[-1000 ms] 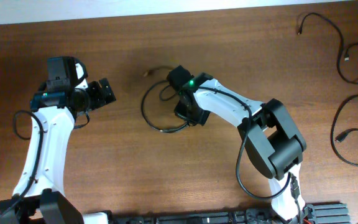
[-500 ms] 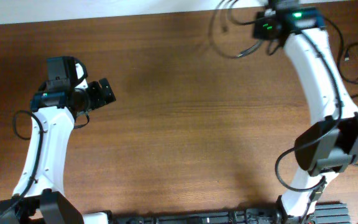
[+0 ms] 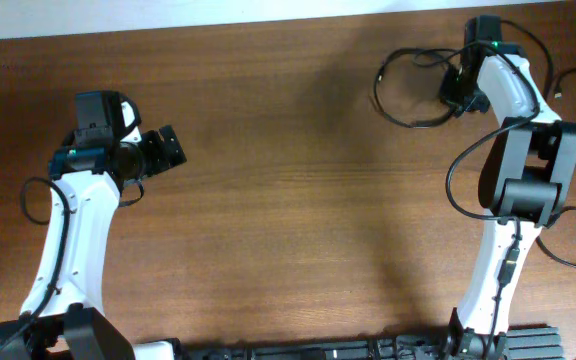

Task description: Untangle cables

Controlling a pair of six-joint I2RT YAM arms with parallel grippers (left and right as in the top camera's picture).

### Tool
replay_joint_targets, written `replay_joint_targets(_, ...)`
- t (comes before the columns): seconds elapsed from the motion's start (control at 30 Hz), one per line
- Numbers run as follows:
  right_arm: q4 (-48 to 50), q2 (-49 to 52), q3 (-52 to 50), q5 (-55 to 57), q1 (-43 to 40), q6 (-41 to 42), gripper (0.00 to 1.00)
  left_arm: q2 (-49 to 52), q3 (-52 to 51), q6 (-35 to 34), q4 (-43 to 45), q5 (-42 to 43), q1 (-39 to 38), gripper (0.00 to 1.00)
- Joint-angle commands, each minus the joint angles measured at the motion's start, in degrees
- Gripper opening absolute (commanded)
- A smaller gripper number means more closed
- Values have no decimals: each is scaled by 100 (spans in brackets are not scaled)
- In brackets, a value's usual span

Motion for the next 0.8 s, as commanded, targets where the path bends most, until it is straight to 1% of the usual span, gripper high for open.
replay_joint_targets(0.0, -382, -160, 518, 444, 17, -544, 99, -109, 50, -55, 11, -22, 24, 99)
replay_joint_targets(0.1, -1049, -850, 1388, 363, 33, -544, 99, -109, 50, -55, 11, -24, 26, 99)
replay_joint_targets(0.2, -1115, -1843, 1917, 363, 92, -516, 99, -109, 50, -55, 13, -24, 24, 99)
replay_joint_targets(0.23, -857, -2192, 2022, 306, 157, -476, 99, -109, 50, -55, 9, -24, 26, 99)
replay_joint_targets(0.3, -114, -2496, 2024, -177, 216, -479, 99, -109, 50, -55, 11, -31, 26, 99)
replay_joint_targets(0.37, 643, -2496, 2004, -544, 216, -479, 99, -109, 52, -55, 11, -26, 24, 99)
replay_joint_targets(0.43, 866, -2481, 1932, -542, 195, -481, 98, -109, 50, -52, 11, -26, 26, 99)
replay_joint_targets(0.53, 61, -2693, 1851, -546, -96, -479, 99, -109, 50, -52, 11, -28, 26, 99)
replay_joint_targets(0.57, -13, -2793, 1711, -546, -219, -476, 99, -109, 50, -52, 11, -26, 26, 99)
replay_joint_targets(0.67, 114, -3305, 1104, -824, -442, -479, 99, -109, 50, -55, 11, -26, 26, 99)
replay_joint_targets(0.77, 363, -3891, 492, -975, -461, -479, 99, -109, 50, -55, 11, -26, 26, 99)
